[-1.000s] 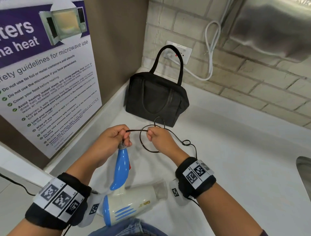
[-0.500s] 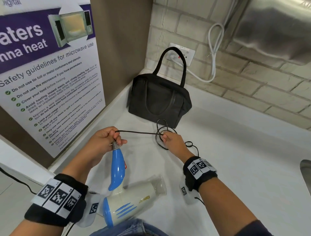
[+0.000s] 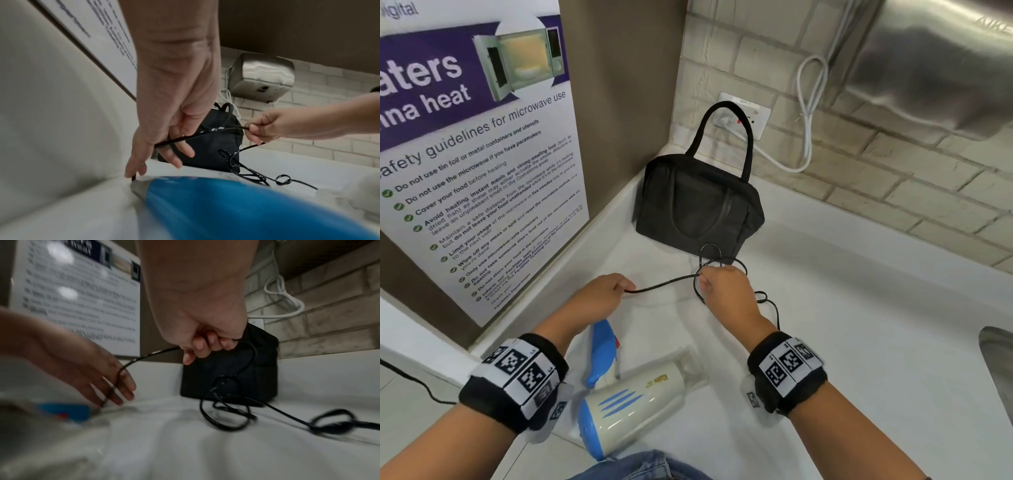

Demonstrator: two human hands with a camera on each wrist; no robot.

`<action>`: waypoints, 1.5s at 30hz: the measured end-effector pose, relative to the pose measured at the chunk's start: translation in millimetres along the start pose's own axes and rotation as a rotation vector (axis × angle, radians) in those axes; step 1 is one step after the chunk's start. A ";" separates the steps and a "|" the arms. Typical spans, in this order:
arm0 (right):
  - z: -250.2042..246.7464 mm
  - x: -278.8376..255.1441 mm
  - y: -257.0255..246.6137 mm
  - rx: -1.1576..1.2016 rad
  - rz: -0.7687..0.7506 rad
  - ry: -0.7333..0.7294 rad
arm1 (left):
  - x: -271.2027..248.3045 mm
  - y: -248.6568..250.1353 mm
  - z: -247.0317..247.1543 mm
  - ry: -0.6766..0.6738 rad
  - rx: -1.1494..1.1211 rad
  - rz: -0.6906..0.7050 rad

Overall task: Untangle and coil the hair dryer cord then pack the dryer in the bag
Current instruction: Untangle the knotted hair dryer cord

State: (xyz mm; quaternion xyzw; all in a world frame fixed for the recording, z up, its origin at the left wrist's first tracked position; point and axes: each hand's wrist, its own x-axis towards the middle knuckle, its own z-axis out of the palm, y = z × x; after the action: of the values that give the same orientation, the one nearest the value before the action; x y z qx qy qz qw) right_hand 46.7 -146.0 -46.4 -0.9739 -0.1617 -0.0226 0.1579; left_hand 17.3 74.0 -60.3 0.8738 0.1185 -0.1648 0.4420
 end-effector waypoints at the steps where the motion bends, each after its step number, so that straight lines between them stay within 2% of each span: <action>1: -0.8 0.1 -3.1 -0.001 -0.007 0.023 | -1.6 3.5 0.3 -0.003 0.012 0.023; 6: -7.5 -3.1 -19.8 -0.049 -0.052 0.078 | -18.0 23.8 6.6 -0.038 -0.091 0.207; 10: -12.6 -17.9 -39.5 -0.062 -0.225 0.138 | -27.9 38.9 15.7 -0.016 0.037 0.416; 15: -11.8 -21.5 -36.0 0.182 -0.301 0.075 | -38.8 44.9 10.3 0.009 0.097 0.453; 18: -13.6 -19.9 -31.6 0.263 -0.271 -0.010 | -47.2 40.4 6.8 0.020 -0.003 0.481; 23: -5.9 -11.9 -12.0 0.372 -0.179 -0.104 | -63.1 28.5 1.4 -0.059 -0.239 0.455; 30: 8.3 -6.7 8.1 0.417 -0.145 -0.138 | -66.0 1.6 -7.0 -0.136 -0.519 0.406; 42: 15.2 1.6 31.4 0.449 -0.072 -0.114 | -61.0 -18.4 -17.4 -0.034 -0.663 0.323; 45: 16.6 4.1 36.7 0.445 -0.020 -0.135 | -56.3 -22.4 -15.5 -0.053 -0.655 0.288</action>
State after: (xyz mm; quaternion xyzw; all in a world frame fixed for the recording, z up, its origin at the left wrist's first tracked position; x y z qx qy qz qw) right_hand 62.3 -172.5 -72.8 -0.9127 -0.1825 0.0772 0.3574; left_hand -39.4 96.2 -45.9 0.6891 0.0293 -0.0769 0.7200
